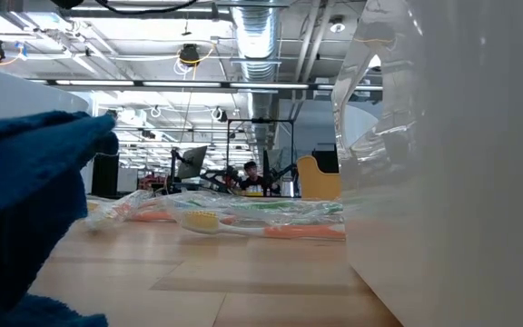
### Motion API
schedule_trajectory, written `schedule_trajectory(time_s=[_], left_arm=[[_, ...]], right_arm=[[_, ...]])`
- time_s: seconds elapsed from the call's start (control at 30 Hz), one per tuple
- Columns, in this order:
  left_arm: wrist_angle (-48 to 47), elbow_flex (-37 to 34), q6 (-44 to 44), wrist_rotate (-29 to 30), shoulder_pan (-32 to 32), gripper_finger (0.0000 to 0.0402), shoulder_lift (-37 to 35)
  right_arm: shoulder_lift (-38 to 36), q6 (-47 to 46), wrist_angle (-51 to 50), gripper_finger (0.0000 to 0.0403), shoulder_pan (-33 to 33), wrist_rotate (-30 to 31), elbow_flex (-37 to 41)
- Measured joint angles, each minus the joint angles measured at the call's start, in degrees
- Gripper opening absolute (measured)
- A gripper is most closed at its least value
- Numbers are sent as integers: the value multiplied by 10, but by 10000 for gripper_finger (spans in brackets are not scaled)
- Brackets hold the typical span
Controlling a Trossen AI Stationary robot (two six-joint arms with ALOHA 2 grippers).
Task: Pick & Place Toothbrushes
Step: Move the yellow bin to the top center of the table
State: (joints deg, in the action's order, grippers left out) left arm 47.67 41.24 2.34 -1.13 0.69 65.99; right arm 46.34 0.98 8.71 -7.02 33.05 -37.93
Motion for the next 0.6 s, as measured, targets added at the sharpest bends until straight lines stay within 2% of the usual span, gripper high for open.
schedule_trajectory(time_s=[0.13, 0.27, 0.4, 0.6], left_arm=[[-167, 55, -12, 29, 25, 4, 2], [-311, 101, -42, 53, 49, 4, 26], [-357, 124, -90, 53, 78, 4, 64], [-390, 135, -133, 54, 134, 4, 129]], right_arm=[[58, -13, -110, 161, 7, -1, -56], [96, -63, -226, 161, 12, 0, -99], [112, -165, -335, 161, 0, 2, -118], [113, -273, -465, 161, -62, 4, -117]])
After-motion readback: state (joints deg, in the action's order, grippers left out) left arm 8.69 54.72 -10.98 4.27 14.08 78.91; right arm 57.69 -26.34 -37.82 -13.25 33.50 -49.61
